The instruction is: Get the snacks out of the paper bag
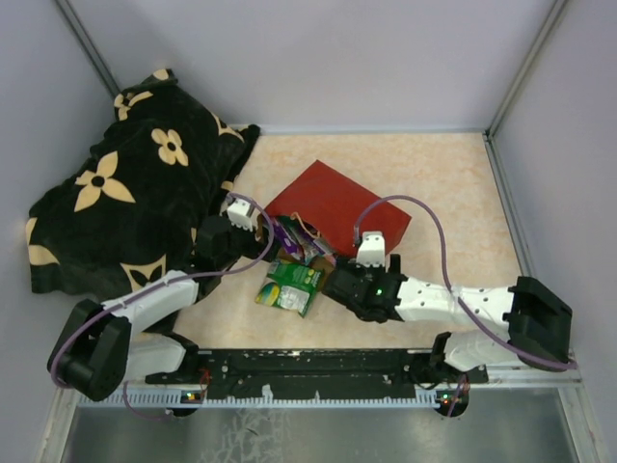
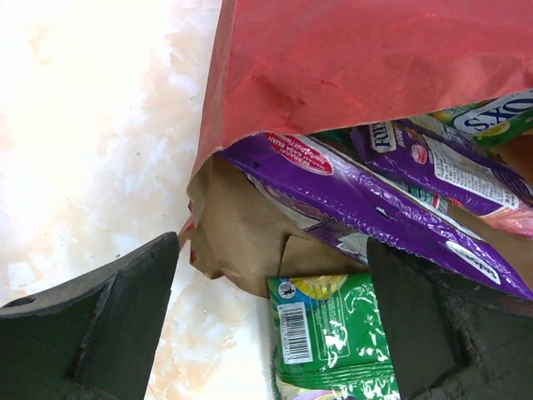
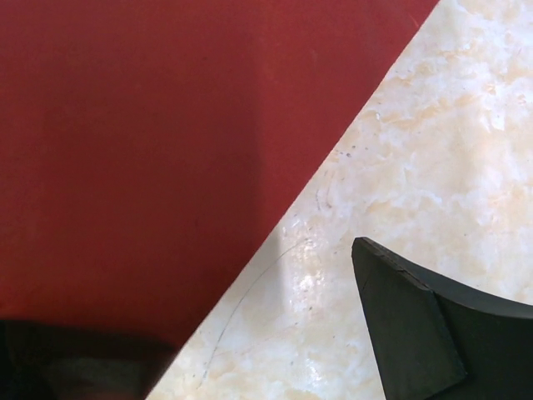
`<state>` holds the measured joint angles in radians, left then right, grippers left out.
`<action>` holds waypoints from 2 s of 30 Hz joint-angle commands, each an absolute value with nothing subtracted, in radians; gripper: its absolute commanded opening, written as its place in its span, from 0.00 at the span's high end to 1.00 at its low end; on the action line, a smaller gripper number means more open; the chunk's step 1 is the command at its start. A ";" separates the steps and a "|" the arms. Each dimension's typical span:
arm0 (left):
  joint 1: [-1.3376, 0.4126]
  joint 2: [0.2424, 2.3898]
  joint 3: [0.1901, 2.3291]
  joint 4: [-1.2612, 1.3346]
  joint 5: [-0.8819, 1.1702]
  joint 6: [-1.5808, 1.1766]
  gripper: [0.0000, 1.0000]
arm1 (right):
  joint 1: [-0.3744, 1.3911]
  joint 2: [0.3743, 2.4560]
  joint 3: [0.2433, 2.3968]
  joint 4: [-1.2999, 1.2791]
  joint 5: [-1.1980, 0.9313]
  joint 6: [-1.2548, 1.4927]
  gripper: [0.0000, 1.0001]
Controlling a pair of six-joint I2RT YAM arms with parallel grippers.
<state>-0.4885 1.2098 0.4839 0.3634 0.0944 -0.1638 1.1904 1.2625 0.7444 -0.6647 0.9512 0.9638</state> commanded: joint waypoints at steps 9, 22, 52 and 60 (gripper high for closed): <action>-0.494 1.163 0.453 0.445 0.100 -0.171 0.00 | 1.029 1.130 0.679 -0.573 0.885 0.882 0.05; -0.493 1.148 0.441 0.457 -0.020 -0.175 0.00 | 0.858 1.015 0.617 -0.532 0.770 0.820 0.05; -0.608 1.502 0.612 0.551 -0.498 -0.380 0.00 | 0.632 0.960 0.588 -0.427 0.611 0.776 0.01; -0.608 1.629 0.767 0.455 -0.520 -0.444 0.00 | 0.449 1.052 0.619 -0.299 0.501 0.688 0.01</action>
